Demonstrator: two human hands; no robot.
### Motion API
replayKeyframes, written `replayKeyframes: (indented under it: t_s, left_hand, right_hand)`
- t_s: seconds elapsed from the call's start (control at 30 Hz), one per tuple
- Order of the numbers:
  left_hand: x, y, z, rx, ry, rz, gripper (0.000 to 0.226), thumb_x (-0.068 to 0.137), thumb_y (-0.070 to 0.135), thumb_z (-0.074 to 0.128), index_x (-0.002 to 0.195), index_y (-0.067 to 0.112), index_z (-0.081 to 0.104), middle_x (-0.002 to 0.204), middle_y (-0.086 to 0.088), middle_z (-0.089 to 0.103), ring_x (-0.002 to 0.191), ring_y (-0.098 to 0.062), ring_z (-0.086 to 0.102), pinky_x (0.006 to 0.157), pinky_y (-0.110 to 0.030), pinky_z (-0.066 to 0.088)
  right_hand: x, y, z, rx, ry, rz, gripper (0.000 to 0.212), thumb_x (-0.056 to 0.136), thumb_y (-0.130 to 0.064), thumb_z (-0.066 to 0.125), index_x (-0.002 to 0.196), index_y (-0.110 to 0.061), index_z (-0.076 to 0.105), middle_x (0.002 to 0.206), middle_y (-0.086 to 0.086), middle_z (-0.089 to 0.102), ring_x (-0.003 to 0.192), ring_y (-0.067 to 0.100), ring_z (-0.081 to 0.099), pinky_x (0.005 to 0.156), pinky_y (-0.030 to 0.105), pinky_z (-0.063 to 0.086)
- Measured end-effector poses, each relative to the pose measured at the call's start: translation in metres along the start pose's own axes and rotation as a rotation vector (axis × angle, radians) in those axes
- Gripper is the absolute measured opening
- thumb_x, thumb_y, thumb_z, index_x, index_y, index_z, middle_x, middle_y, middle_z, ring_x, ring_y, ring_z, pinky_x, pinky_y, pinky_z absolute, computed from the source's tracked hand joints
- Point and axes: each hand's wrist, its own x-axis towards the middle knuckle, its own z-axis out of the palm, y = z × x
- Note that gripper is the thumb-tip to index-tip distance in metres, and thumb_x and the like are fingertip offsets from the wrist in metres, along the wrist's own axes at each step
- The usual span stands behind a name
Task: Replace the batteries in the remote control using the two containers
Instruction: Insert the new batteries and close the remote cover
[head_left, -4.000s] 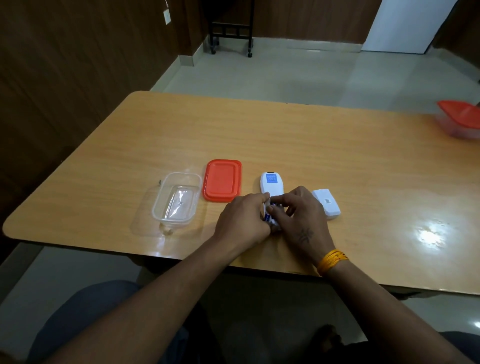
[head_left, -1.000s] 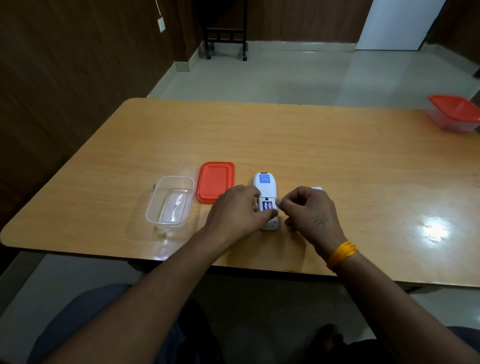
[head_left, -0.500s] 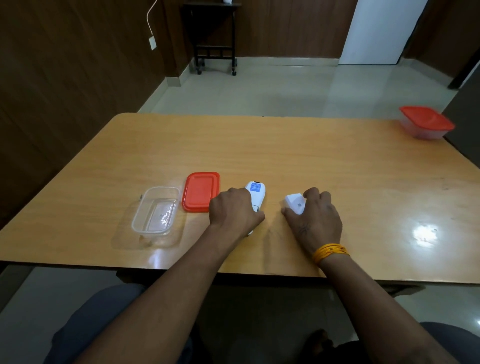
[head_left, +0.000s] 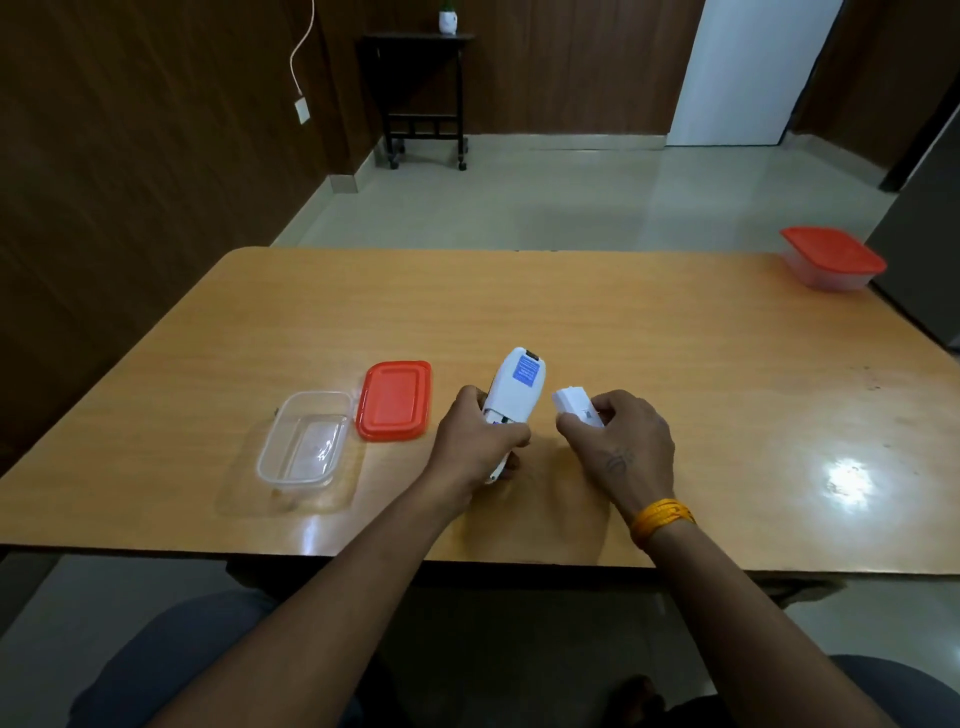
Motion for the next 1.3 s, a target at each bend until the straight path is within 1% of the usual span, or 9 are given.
replayKeyframes:
  t_s: [0.1, 0.23, 0.3, 0.43, 0.57, 0.77, 1.07, 1.2, 1.3]
  left_hand:
    - [-0.001, 0.003, 0.0, -0.296, -0.056, -0.058, 0.032, 0.093, 0.017, 0.072, 0.124, 0.016, 0.061, 0.091, -0.012, 0.066, 0.063, -0.021, 0.061, 0.056, -0.031, 0.055]
    - [0.007, 0.003, -0.004, -0.61, -0.113, -0.111, 0.06, 0.098, 0.071, 0.047, 0.125, 0.024, 0.073, 0.1, -0.012, 0.07, 0.086, -0.025, 0.068, 0.076, -0.038, 0.055]
    - [0.004, 0.006, -0.004, -0.741, -0.104, -0.106, 0.061, 0.104, 0.068, 0.038, 0.118, 0.021, 0.075, 0.104, -0.011, 0.075, 0.096, -0.026, 0.071, 0.087, -0.042, 0.054]
    - [-0.004, 0.011, 0.0, -0.827, -0.053, -0.063, 0.062, 0.109, 0.06, 0.035, 0.099, 0.015, 0.076, 0.092, -0.007, 0.071, 0.088, -0.027, 0.067, 0.092, -0.051, 0.052]
    - [-0.011, 0.012, 0.001, -0.845, -0.106, -0.087, 0.068, 0.105, 0.066, 0.034, 0.11, 0.007, 0.067, 0.095, -0.006, 0.066, 0.083, -0.028, 0.064, 0.08, -0.046, 0.055]
    - [-0.02, 0.012, 0.003, -0.812, -0.155, -0.068, 0.069, 0.106, 0.065, 0.032, 0.114, 0.006, 0.066, 0.113, -0.013, 0.069, 0.094, -0.031, 0.069, 0.087, -0.047, 0.056]
    - [-0.031, 0.007, 0.008, -0.902, -0.225, -0.067, 0.07, 0.107, 0.064, 0.032, 0.127, 0.002, 0.059, 0.139, -0.026, 0.066, 0.107, -0.03, 0.074, 0.086, -0.041, 0.062]
    - [-0.036, 0.01, 0.013, -0.938, -0.235, -0.113, 0.071, 0.106, 0.065, 0.032, 0.125, 0.002, 0.06, 0.139, -0.027, 0.066, 0.106, -0.03, 0.076, 0.088, -0.043, 0.061]
    - [-0.032, 0.011, 0.013, -0.873, -0.174, -0.138, 0.074, 0.106, 0.064, 0.033, 0.128, 0.0, 0.063, 0.124, -0.022, 0.073, 0.103, -0.028, 0.077, 0.088, -0.043, 0.062]
  right_hand:
    - [-0.013, -0.017, -0.006, 0.112, 0.01, -0.07, 0.033, 0.082, -0.042, 0.075, 0.102, -0.016, 0.073, 0.098, 0.0, 0.072, 0.089, 0.02, 0.063, 0.071, 0.034, 0.047]
    - [-0.034, -0.035, -0.011, 0.192, 0.004, -0.191, 0.035, 0.081, -0.047, 0.074, 0.104, -0.021, 0.074, 0.097, -0.008, 0.07, 0.085, 0.012, 0.063, 0.07, 0.031, 0.051]
    - [-0.045, -0.038, -0.008, 0.19, -0.027, -0.228, 0.032, 0.082, -0.045, 0.076, 0.105, -0.023, 0.073, 0.096, -0.01, 0.067, 0.083, 0.007, 0.061, 0.068, 0.028, 0.051]
    - [-0.059, -0.042, 0.001, 0.186, -0.063, -0.273, 0.041, 0.083, -0.049, 0.078, 0.115, -0.023, 0.072, 0.098, -0.011, 0.068, 0.082, 0.007, 0.064, 0.068, 0.029, 0.057]
    - [-0.062, -0.044, 0.007, 0.22, -0.084, -0.28, 0.047, 0.083, -0.051, 0.08, 0.12, -0.024, 0.073, 0.101, -0.011, 0.072, 0.082, 0.007, 0.067, 0.069, 0.031, 0.06]
    - [-0.063, -0.045, 0.009, 0.262, -0.109, -0.243, 0.035, 0.082, -0.044, 0.082, 0.109, -0.023, 0.078, 0.098, -0.009, 0.075, 0.082, 0.007, 0.068, 0.068, 0.026, 0.058]
    - [-0.064, -0.038, 0.006, 0.305, -0.081, -0.265, 0.038, 0.079, -0.046, 0.083, 0.102, -0.017, 0.077, 0.096, -0.006, 0.074, 0.082, 0.004, 0.068, 0.063, 0.011, 0.052]
    - [-0.062, -0.036, 0.005, 0.294, -0.058, -0.268, 0.035, 0.079, -0.046, 0.085, 0.1, -0.019, 0.077, 0.098, -0.01, 0.073, 0.083, 0.005, 0.068, 0.061, 0.017, 0.054]
    - [-0.057, -0.034, 0.006, 0.306, -0.072, -0.255, 0.033, 0.079, -0.047, 0.083, 0.099, -0.021, 0.077, 0.1, -0.016, 0.071, 0.086, 0.005, 0.07, 0.065, 0.021, 0.058]
